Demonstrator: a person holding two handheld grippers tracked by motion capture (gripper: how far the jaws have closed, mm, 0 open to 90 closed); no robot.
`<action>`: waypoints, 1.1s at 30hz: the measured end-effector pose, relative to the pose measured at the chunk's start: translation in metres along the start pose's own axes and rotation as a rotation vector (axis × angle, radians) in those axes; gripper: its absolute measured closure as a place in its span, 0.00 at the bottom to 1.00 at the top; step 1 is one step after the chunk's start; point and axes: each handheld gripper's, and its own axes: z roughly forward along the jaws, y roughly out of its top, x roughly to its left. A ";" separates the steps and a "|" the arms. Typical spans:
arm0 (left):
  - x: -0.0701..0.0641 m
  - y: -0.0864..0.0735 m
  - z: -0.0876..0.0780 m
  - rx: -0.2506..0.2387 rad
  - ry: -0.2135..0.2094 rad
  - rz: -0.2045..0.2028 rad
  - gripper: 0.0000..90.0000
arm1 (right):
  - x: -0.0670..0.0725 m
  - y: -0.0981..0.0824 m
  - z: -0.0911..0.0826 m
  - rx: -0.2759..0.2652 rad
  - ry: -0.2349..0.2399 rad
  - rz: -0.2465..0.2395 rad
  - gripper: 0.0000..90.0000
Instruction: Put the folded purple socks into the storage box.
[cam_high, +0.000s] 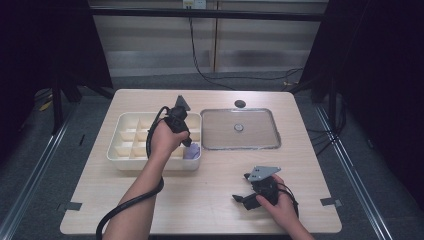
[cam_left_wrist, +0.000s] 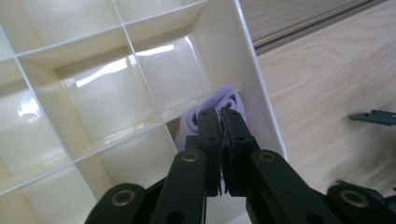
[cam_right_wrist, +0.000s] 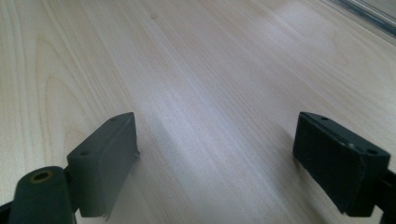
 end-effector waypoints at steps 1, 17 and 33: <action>0.000 0.000 0.001 -0.003 0.001 -0.005 0.96 | 0.000 0.000 0.000 0.000 0.000 0.000 0.15; -0.001 0.002 0.026 0.037 0.002 0.003 0.98 | 0.000 0.000 0.000 -0.001 0.000 -0.001 0.15; 0.005 -0.009 0.041 0.025 -0.020 -0.002 1.00 | 0.000 0.000 0.000 0.001 0.001 0.003 0.15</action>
